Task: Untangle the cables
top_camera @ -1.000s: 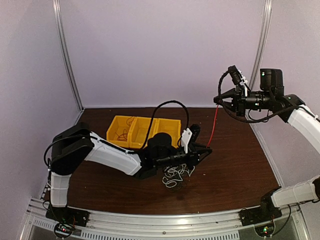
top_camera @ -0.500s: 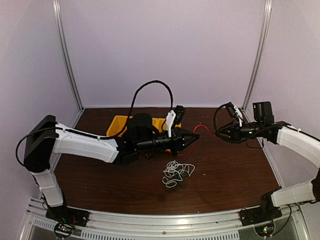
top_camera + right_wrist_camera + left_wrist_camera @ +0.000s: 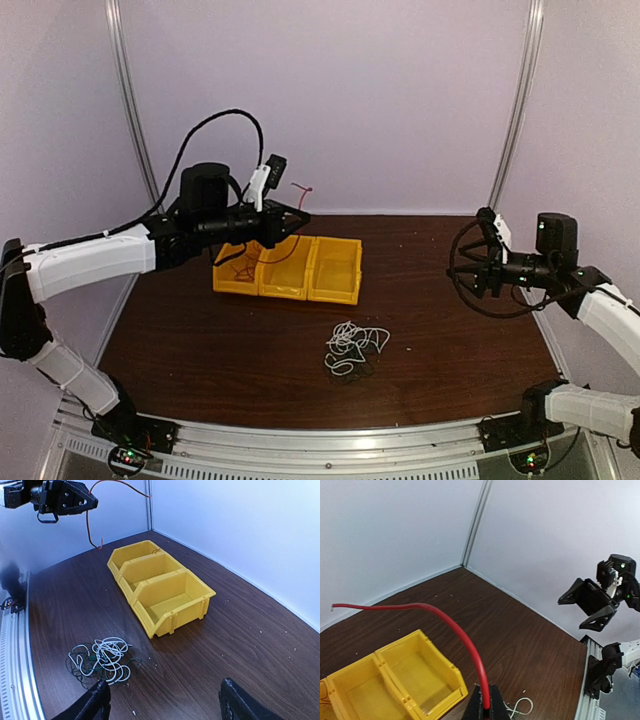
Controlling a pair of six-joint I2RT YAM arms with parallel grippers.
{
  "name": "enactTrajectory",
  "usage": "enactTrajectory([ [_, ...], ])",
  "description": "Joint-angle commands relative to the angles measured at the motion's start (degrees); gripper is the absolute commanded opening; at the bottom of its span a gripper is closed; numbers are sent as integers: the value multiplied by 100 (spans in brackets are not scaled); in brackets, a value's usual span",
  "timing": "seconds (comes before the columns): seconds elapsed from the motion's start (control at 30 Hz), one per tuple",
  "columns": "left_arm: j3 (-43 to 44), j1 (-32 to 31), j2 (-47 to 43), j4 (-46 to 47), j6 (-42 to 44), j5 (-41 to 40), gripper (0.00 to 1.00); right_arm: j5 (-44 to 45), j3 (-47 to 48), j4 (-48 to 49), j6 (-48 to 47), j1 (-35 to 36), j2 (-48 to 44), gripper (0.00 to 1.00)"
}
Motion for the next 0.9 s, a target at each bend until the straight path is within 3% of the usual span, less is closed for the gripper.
enactTrajectory([
  [0.0,-259,477,-474,-378,351,-149,0,456,-436,191,-293,-249,-261,76],
  [0.37,-196,1806,507,530,706,1225,0,525,-554,166,-557,-437,-392,76],
  [0.5,-137,2202,1130,1629,276,2079,0,590,-596,142,-694,-456,-423,75],
  [0.7,421,2262,1983,2237,-139,2533,0,614,-624,96,-779,-473,-418,75],
  [0.87,42,2536,2342,2989,-458,3311,0,609,-638,68,-840,-504,-436,76],
])
